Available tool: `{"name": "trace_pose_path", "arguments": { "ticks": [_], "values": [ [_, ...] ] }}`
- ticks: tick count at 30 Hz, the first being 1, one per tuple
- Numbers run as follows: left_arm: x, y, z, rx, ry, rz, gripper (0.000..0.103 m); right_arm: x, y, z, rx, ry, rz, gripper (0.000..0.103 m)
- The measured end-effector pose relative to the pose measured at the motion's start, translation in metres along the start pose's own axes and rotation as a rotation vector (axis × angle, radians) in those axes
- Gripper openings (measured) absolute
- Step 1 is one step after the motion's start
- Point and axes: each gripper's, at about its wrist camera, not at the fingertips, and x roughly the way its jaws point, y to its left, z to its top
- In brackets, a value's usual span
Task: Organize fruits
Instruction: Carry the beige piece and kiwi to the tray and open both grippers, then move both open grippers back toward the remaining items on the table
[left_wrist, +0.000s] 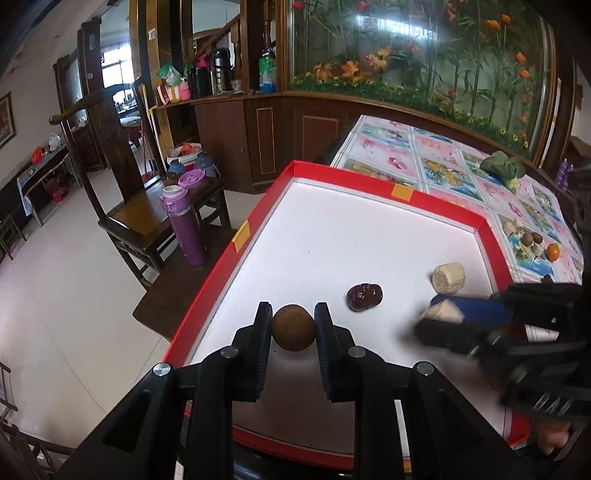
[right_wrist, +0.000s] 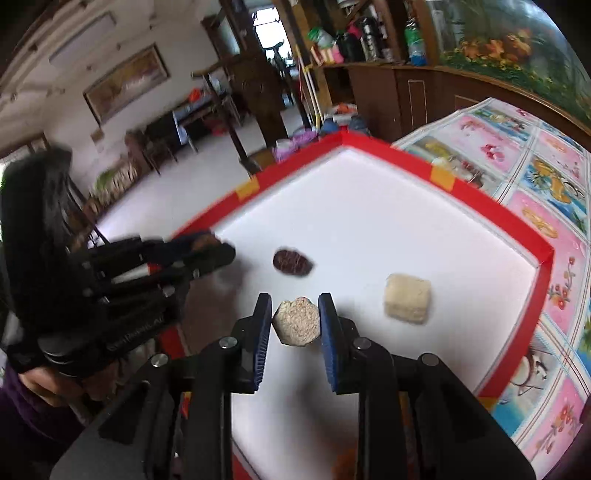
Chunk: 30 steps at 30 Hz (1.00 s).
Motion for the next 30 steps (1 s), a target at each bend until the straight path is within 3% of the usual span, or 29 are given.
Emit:
{"name": "trace_pose_path", "arguments": {
  "ticks": [7, 8, 10, 12, 16, 19, 22, 26, 30],
  "values": [
    [0.011, -0.003, -0.005, 0.004, 0.048, 0.032, 0.023, 0.008, 0.002, -0.002, -0.023, 0.044, -0.017, 0.029],
    [0.012, -0.003, -0.006, 0.002, 0.061, 0.034, 0.023, 0.007, 0.000, -0.002, -0.025, 0.049, -0.010, 0.035],
    [0.010, -0.003, -0.006, -0.001, 0.066, 0.040, 0.033, 0.004, 0.000, -0.001, -0.016, 0.052, 0.011, 0.047],
    [0.004, -0.004, -0.004, -0.006, 0.059, 0.050, 0.046, -0.010, -0.006, 0.002, -0.004, 0.005, 0.029, 0.051],
    [-0.016, -0.021, 0.006, 0.023, 0.009, 0.045, 0.049, -0.051, -0.026, 0.001, 0.026, -0.106, 0.023, 0.052],
    [-0.034, -0.050, 0.014, 0.079, -0.038, -0.003, 0.052, -0.092, -0.065, -0.007, 0.084, -0.185, -0.051, 0.052],
    [-0.049, -0.095, 0.019, 0.160, -0.063, -0.102, 0.060, -0.132, -0.119, -0.019, 0.188, -0.253, -0.126, 0.052],
    [-0.049, -0.156, 0.020, 0.260, -0.038, -0.223, 0.060, -0.187, -0.187, -0.049, 0.305, -0.314, -0.319, 0.053],
    [-0.039, -0.212, 0.018, 0.340, 0.004, -0.304, 0.060, -0.223, -0.247, -0.083, 0.440, -0.316, -0.475, 0.053]
  ]
}}
